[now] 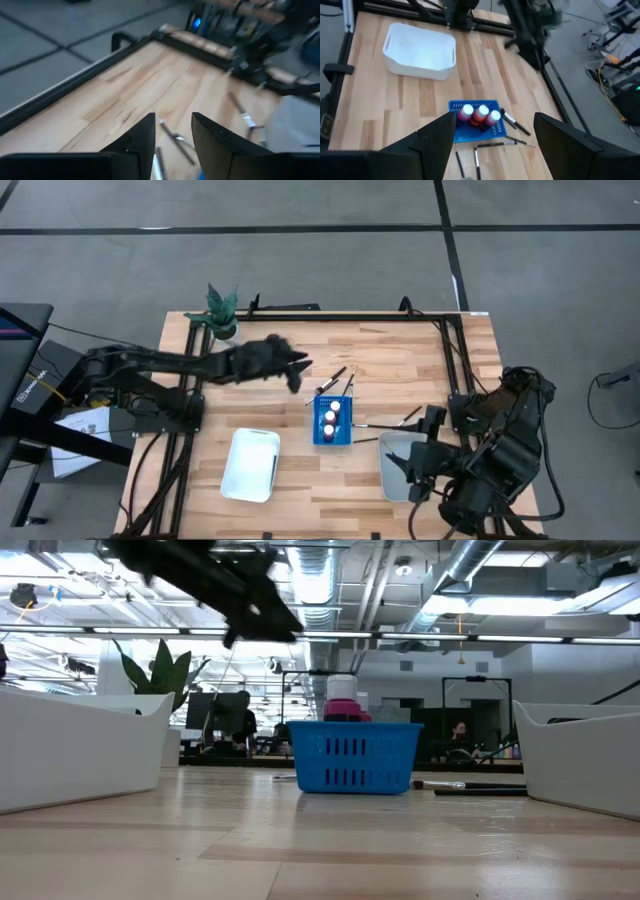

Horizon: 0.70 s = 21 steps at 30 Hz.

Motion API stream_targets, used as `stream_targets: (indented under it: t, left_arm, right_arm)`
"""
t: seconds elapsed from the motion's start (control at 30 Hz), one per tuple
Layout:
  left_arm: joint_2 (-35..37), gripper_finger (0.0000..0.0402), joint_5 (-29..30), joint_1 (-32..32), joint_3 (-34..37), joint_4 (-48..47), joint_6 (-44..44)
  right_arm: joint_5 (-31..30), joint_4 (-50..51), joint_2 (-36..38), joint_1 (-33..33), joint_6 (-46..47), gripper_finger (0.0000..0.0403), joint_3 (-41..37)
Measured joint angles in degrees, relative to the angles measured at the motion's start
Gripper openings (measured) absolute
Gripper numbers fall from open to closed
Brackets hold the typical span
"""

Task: Pick & Place Paint Supplies
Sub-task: Put the left liner brush into the white bin

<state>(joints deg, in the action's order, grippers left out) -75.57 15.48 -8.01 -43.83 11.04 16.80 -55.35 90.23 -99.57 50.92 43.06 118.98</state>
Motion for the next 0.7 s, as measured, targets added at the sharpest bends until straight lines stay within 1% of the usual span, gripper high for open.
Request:
stream_targets:
  t: [0.1,0.23,0.3,0.4,0.53,0.6,0.7]
  left_arm:
    - [-6.42,0.0121,-2.03,-3.19,-6.12,-4.58,-1.47]
    - [-12.90,0.0121,-2.44,-6.33,-14.43,-9.99,-6.50]
    - [-15.01,0.0121,-2.81,-8.17,-17.39,-12.50,-7.83]
    - [-15.67,0.0121,-7.47,-11.34,-18.82,-12.64,-10.52]
    - [-14.78,0.0121,-13.27,-14.92,-18.69,-15.35,-13.37]
    - [-13.23,0.0121,-14.86,-15.92,-18.71,-16.35,-14.99]
    - [-9.56,0.0121,-16.34,-16.46,-17.31,-17.27,-17.42]
  right_arm:
    - [0.03,-0.13,-0.04,0.33,-2.78,0.0265,1.87]
    - [0.00,-0.22,1.41,2.03,-6.46,0.0265,2.49]
    - [-0.32,-0.23,2.55,2.16,-8.25,0.0265,2.54]
    - [-0.70,-0.23,4.60,0.93,-10.79,0.0265,2.54]
    - [-0.54,-0.28,7.76,-5.15,-15.59,0.0265,1.49]
    - [-0.29,-0.34,10.06,-10.25,-17.38,0.0265,-0.36]
    - [0.35,-0.26,14.58,-19.03,-19.35,0.0265,-5.75]
